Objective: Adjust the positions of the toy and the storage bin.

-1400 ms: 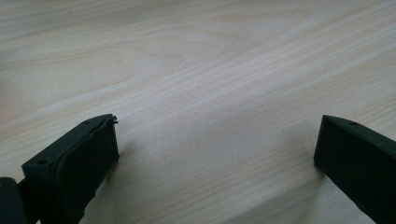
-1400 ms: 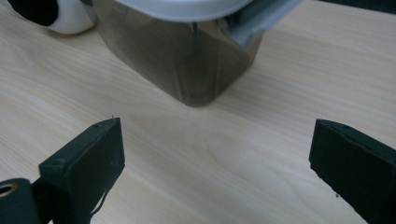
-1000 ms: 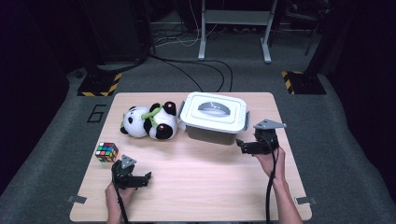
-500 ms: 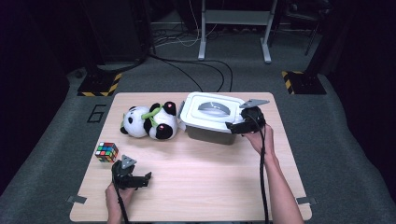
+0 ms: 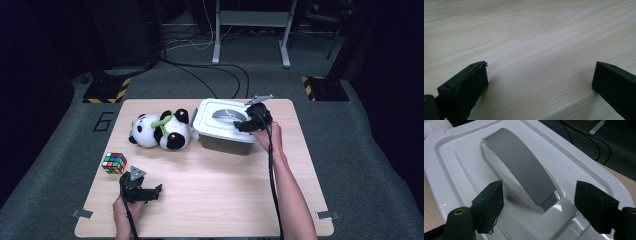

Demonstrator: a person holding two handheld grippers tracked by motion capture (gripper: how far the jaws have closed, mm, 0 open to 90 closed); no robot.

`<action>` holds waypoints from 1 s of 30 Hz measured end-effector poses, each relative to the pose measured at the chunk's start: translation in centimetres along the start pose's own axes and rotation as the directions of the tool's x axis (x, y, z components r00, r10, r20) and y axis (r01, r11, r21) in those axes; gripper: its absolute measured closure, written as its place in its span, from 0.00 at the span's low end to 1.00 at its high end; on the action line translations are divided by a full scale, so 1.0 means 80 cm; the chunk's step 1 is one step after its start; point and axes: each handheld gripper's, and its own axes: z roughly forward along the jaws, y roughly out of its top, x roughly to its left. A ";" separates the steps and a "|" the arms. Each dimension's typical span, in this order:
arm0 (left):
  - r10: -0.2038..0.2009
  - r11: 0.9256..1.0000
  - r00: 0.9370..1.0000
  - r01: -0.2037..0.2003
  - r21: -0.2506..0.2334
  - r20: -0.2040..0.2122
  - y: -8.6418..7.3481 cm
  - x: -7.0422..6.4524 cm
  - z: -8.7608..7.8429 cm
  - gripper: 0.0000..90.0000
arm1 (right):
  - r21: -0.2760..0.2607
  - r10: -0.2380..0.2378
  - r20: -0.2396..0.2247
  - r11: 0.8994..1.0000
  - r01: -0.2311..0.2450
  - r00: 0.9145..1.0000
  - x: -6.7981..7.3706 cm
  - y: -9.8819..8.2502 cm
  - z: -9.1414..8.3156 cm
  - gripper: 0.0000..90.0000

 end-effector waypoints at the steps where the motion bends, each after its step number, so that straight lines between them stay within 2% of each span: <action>1: -0.001 1.000 1.000 0.001 0.001 0.000 0.000 0.000 0.000 0.00 | 0.004 -0.007 0.000 1.000 0.007 1.000 -0.001 0.003 0.001 0.31; 5: -0.006 1.000 1.000 0.006 0.003 -0.003 0.000 0.000 0.000 0.00 | 0.001 -0.060 0.002 0.998 0.060 0.998 0.001 0.010 0.006 0.40; 8: -0.005 1.000 1.000 0.005 0.003 -0.003 0.000 0.000 0.000 0.00 | 0.011 -0.052 -0.007 0.999 0.052 0.999 0.001 0.011 0.011 0.52; 10: -0.005 1.000 1.000 0.005 0.003 -0.003 0.000 0.000 0.000 0.00 | 0.007 -0.037 -0.038 0.999 0.037 0.999 -0.002 0.009 0.012 0.57; 14: -0.005 1.000 1.000 0.005 0.003 -0.003 0.000 0.000 0.000 0.00 | 0.006 -0.027 -0.048 1.000 0.027 0.999 -0.002 0.006 0.009 0.59; 17: -0.005 1.000 1.000 0.005 0.003 -0.003 0.000 0.000 0.000 0.00 | 0.012 -0.032 -0.040 0.999 0.032 0.999 -0.001 0.005 0.006 0.60; 19: -0.005 1.000 1.000 0.005 0.003 -0.003 0.000 0.000 0.000 0.00 | 0.016 -0.019 -0.037 1.000 0.019 0.999 0.000 0.004 0.004 0.60; 30: -0.005 1.000 1.000 0.005 0.003 -0.003 0.000 0.000 0.000 0.00 | -0.001 -0.027 -0.035 1.000 0.027 0.999 0.003 -0.012 -0.011 0.64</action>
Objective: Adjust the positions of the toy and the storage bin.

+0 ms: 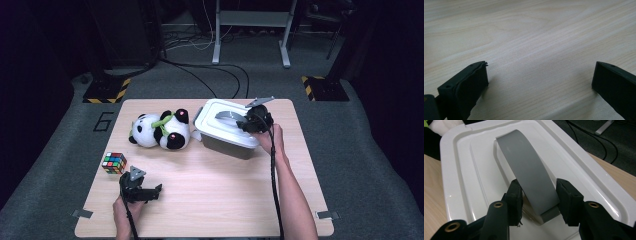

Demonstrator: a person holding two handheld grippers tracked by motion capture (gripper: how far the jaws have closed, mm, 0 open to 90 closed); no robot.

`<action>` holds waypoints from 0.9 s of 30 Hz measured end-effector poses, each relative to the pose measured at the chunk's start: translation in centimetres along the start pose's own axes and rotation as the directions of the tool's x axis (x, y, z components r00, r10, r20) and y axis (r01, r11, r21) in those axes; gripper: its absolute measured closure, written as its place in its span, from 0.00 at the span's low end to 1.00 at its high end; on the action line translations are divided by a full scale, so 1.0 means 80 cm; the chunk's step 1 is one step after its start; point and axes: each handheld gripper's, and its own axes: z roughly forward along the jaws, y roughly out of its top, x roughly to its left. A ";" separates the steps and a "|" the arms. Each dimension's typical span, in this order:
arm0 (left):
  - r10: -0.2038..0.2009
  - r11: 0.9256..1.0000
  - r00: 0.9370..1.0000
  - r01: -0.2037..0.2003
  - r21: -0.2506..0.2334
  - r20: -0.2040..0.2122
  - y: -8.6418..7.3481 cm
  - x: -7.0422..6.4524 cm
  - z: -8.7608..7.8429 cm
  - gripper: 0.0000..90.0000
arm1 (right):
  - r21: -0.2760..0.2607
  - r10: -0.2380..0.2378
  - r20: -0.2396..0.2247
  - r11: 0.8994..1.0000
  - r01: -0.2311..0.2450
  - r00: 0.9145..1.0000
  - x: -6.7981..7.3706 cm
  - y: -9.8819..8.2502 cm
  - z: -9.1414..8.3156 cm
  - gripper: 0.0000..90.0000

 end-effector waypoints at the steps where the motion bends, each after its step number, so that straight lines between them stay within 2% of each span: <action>1: 0.000 1.000 1.000 0.000 0.000 0.000 0.000 0.000 0.000 0.00 | -0.004 0.005 0.000 1.000 -0.005 1.000 0.000 -0.003 -0.002 0.65; 10: 0.000 1.000 1.000 0.000 0.000 0.000 0.000 0.000 0.000 0.00 | -0.026 0.026 0.015 0.999 -0.025 1.000 0.003 -0.023 -0.021 0.67; 16: -0.002 1.000 1.000 0.002 0.000 -0.002 0.000 0.000 0.000 0.00 | -0.021 0.043 0.058 0.999 -0.042 0.997 0.011 -0.031 -0.032 0.68; 22: -0.002 1.000 1.000 0.002 0.000 -0.002 0.000 0.000 0.000 0.00 | -0.023 0.088 0.110 0.996 -0.086 0.990 0.019 -0.036 -0.039 0.69; 27: -0.002 1.000 1.000 0.002 0.000 -0.002 0.000 0.000 0.000 0.00 | -0.033 0.102 0.120 0.995 -0.098 0.988 0.021 -0.044 -0.046 0.69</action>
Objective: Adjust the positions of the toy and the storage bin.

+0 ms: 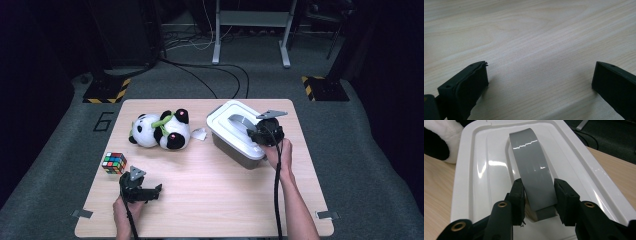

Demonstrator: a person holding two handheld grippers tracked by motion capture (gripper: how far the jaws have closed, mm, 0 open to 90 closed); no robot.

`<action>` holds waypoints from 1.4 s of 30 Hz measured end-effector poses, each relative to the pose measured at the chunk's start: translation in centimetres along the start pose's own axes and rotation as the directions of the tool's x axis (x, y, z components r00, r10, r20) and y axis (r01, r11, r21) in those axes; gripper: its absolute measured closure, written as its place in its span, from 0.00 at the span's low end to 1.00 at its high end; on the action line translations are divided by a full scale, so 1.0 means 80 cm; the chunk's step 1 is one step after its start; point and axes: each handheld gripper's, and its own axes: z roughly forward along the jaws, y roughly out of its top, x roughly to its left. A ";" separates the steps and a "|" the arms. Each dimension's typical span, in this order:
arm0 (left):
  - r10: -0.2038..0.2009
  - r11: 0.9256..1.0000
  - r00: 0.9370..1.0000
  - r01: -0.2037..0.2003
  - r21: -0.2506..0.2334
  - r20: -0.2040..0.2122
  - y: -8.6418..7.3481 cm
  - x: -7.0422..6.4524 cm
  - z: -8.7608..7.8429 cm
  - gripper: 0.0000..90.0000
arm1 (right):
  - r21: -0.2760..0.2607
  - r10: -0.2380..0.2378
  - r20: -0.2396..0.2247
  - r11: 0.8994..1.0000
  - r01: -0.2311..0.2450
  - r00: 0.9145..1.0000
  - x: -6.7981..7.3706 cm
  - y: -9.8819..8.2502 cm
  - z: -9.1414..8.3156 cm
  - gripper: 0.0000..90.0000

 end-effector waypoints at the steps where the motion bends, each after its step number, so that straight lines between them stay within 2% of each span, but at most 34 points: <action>1: 0.000 1.000 1.000 0.000 0.000 0.000 0.000 0.000 0.000 0.00 | 0.004 -0.008 -0.001 1.000 0.008 1.000 -0.001 -0.001 -0.002 0.69; 6: 0.001 1.000 1.000 -0.001 -0.001 0.000 0.000 0.000 0.000 0.00 | 0.015 -0.007 0.002 1.000 0.007 1.000 -0.001 -0.004 -0.007 0.69; 9: 0.001 1.000 1.000 -0.001 -0.001 0.000 0.000 0.000 0.000 0.00 | 0.021 0.019 0.020 1.000 -0.019 1.000 0.003 -0.005 -0.011 0.69; 29: 0.006 1.000 1.000 -0.006 -0.004 0.001 0.000 0.000 -0.001 0.01 | -0.001 0.062 0.079 0.998 -0.062 0.995 0.014 -0.027 -0.034 0.70; 33: 0.007 1.000 1.000 -0.007 0.001 0.003 0.000 0.000 -0.001 0.01 | 0.001 0.075 0.079 0.997 -0.075 0.994 0.017 -0.031 -0.038 0.70; 38: 0.004 1.000 1.000 -0.004 -0.004 0.004 0.000 -0.001 -0.001 0.02 | 0.007 0.097 0.043 0.995 -0.097 0.994 0.016 -0.033 -0.042 0.70; 42: 0.003 1.000 1.000 -0.003 -0.004 0.005 0.000 -0.001 -0.001 0.02 | 0.005 0.093 0.026 0.996 -0.093 0.995 0.020 -0.036 -0.045 0.70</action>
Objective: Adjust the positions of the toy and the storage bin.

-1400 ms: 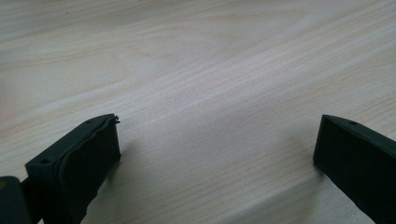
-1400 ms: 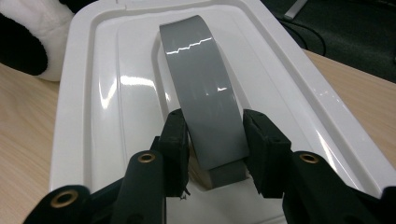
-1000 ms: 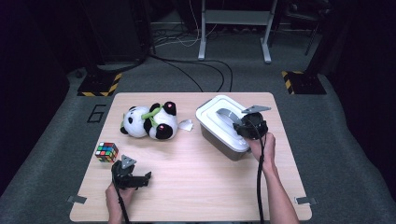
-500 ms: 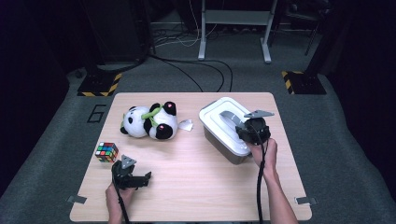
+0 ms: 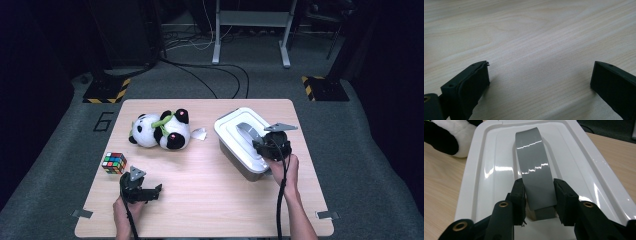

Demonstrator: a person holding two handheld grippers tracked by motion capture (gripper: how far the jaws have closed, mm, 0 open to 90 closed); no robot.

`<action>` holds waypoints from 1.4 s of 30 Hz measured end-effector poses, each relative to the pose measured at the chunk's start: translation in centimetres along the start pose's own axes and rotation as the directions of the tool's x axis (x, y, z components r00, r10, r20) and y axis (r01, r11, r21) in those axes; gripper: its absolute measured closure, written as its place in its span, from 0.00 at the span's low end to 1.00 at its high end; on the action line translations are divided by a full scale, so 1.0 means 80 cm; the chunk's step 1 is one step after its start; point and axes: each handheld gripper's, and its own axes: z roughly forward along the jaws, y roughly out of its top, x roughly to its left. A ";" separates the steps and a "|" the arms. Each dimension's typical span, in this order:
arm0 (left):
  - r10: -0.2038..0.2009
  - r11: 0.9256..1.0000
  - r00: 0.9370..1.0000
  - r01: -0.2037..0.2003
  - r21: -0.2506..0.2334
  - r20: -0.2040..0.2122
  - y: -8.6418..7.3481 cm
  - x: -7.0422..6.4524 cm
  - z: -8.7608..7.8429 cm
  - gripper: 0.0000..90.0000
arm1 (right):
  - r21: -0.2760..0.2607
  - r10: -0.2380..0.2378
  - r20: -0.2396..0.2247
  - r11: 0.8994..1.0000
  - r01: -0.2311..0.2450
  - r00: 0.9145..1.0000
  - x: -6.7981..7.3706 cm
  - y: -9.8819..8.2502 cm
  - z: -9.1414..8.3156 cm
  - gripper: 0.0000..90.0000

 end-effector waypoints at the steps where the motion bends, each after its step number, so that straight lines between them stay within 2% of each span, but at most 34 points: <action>1: 0.001 1.000 1.000 -0.001 0.001 0.000 0.000 0.000 0.000 0.02 | -0.001 -0.003 -0.006 1.000 0.003 1.000 0.001 -0.001 -0.001 0.70; 9: 0.000 1.000 1.000 0.000 0.001 0.000 0.000 0.000 0.000 0.02 | -0.006 -0.004 -0.026 1.000 0.004 1.000 0.005 -0.002 0.000 0.71; 17: 0.001 1.000 1.000 -0.001 0.001 0.000 0.000 0.000 0.000 0.02 | -0.012 -0.047 -0.080 0.999 0.046 0.996 0.008 0.001 0.004 0.72; 26: 0.001 1.000 1.000 -0.001 0.003 0.000 0.000 0.000 0.000 0.02 | -0.014 -0.078 -0.072 0.997 0.078 0.994 0.012 0.004 0.006 0.71; 27: 0.001 1.000 1.000 -0.001 0.002 0.000 0.000 0.000 0.000 0.02 | -0.020 -0.085 -0.075 0.996 0.084 0.994 0.013 0.003 0.006 0.67; 29: 0.001 1.000 1.000 -0.001 0.003 0.000 0.000 0.000 0.000 0.02 | -0.036 -0.073 -0.069 0.997 0.071 0.995 0.011 0.001 0.005 0.49; 30: 0.001 1.000 1.000 -0.001 0.002 0.001 0.000 0.000 0.000 0.02 | -0.047 -0.061 -0.088 0.997 0.057 0.994 0.008 0.000 0.001 0.46; 32: 0.003 1.000 1.000 -0.003 0.002 0.004 0.000 0.001 0.000 0.02 | -0.065 -0.054 -0.076 0.997 0.049 0.996 0.006 -0.005 -0.006 0.36; 39: 0.004 1.000 1.000 -0.004 0.005 0.007 0.001 0.001 0.000 0.02 | -0.093 -0.051 -0.062 0.995 0.045 0.997 -0.006 -0.026 -0.030 0.19; 42: 0.006 1.000 1.000 -0.006 0.003 0.006 0.001 0.001 0.001 0.02 | -0.116 -0.044 -0.057 0.993 0.037 0.997 -0.012 -0.038 -0.045 0.15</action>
